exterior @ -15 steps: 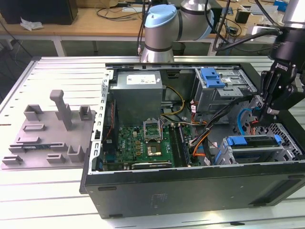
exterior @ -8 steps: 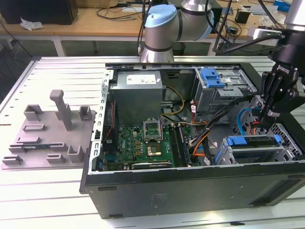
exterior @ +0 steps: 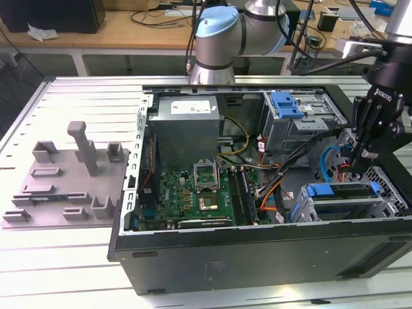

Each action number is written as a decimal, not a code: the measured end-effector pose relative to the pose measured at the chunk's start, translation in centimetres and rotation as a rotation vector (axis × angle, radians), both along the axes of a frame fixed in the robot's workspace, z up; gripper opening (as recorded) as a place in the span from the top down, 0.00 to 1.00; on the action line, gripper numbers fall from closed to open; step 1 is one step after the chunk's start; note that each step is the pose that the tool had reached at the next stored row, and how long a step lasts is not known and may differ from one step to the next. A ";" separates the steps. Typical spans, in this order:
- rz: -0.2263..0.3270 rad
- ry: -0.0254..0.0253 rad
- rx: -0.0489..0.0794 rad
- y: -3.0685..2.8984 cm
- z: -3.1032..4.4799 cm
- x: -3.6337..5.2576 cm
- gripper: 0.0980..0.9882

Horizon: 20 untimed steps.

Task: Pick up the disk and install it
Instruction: 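Insert the first disk wire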

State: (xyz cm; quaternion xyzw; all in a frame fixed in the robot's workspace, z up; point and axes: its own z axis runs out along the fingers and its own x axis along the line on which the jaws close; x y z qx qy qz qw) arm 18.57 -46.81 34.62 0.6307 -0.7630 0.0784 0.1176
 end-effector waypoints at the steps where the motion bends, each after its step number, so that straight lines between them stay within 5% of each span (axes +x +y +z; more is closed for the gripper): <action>1: 0.015 -0.0001 0.003 -0.04 0.01 -0.05 0.92; 9: 0.081 -0.0007 0.021 -0.27 0.02 -0.38 0.92; 13: 0.095 -0.0076 0.057 -0.60 0.01 -0.67 0.92; 20: 0.106 -0.0176 0.082 -1.18 0.06 -0.88 0.92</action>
